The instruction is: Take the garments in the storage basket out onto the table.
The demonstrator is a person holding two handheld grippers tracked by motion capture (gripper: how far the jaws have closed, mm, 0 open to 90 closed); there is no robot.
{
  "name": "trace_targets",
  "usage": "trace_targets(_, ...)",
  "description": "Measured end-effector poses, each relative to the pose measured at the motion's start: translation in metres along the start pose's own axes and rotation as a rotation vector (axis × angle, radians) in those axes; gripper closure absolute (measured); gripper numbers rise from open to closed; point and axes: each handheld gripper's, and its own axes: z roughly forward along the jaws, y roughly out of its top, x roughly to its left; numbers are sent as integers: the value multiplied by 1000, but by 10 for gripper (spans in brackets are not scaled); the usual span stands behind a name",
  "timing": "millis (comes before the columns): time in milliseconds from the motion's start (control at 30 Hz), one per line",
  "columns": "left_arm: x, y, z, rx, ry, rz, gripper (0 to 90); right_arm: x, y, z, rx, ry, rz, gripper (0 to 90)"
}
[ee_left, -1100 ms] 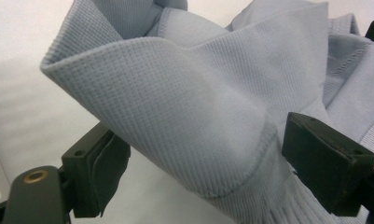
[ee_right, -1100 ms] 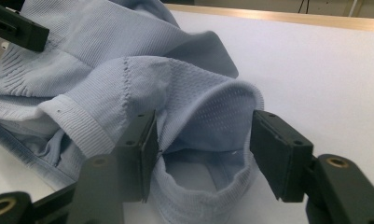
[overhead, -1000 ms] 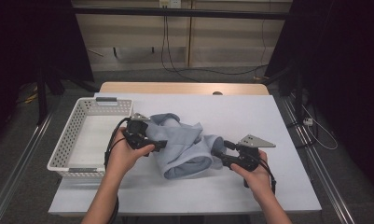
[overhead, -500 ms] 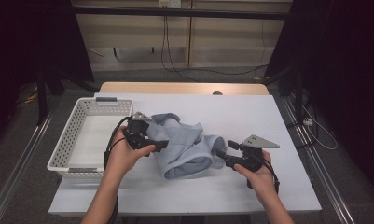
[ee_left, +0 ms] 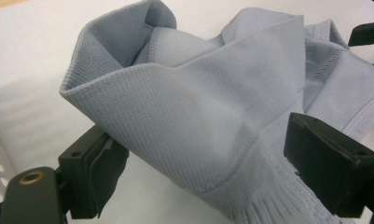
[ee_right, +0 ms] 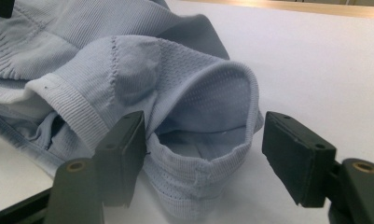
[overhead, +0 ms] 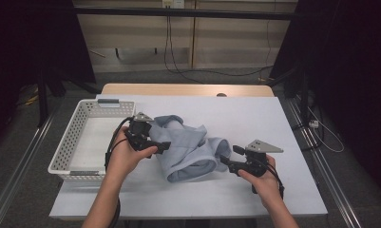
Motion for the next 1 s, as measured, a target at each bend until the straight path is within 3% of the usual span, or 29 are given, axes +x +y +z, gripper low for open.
trace_targets(133,-3,0,6,15,3,29,161,3,-2,4,24,8,-18,286)
trace_targets(200,-4,-1,9,17,-8,44,289,5,-5,7,47,10,-35,276)
trace_targets(267,-4,-1,9,16,-12,36,294,5,-5,7,45,7,-33,276)
trace_targets(300,-4,-1,10,18,-11,40,362,4,-5,5,40,4,-33,277)
trace_targets(333,-3,-1,10,21,-15,50,362,4,-5,5,40,4,-33,277)
trace_targets(433,-3,-1,13,20,-38,52,488,2,-5,2,35,-1,-27,276)
trace_targets(500,-3,-1,16,18,-37,60,501,1,-6,1,37,-2,-30,276)
trace_targets(567,-2,-1,18,10,-52,45,606,1,-7,0,45,-3,-31,280)
trace_targets(600,-1,0,19,4,-54,50,606,1,-7,0,45,-3,-31,280)
trace_targets(633,0,0,20,-9,-45,50,678,0,-8,-1,47,-1,-31,281)
trace_targets(667,1,0,21,-17,-39,52,678,0,-8,-1,47,-1,-31,281)
trace_targets(700,3,0,24,-37,-19,47,734,0,-8,-2,52,-6,-39,283)
trace_targets(900,6,-1,35,-44,34,42,772,3,-10,-3,72,-13,-64,308)
trace_targets(1000,8,-2,43,-21,69,59,774,4,-12,-1,82,-28,-75,351)
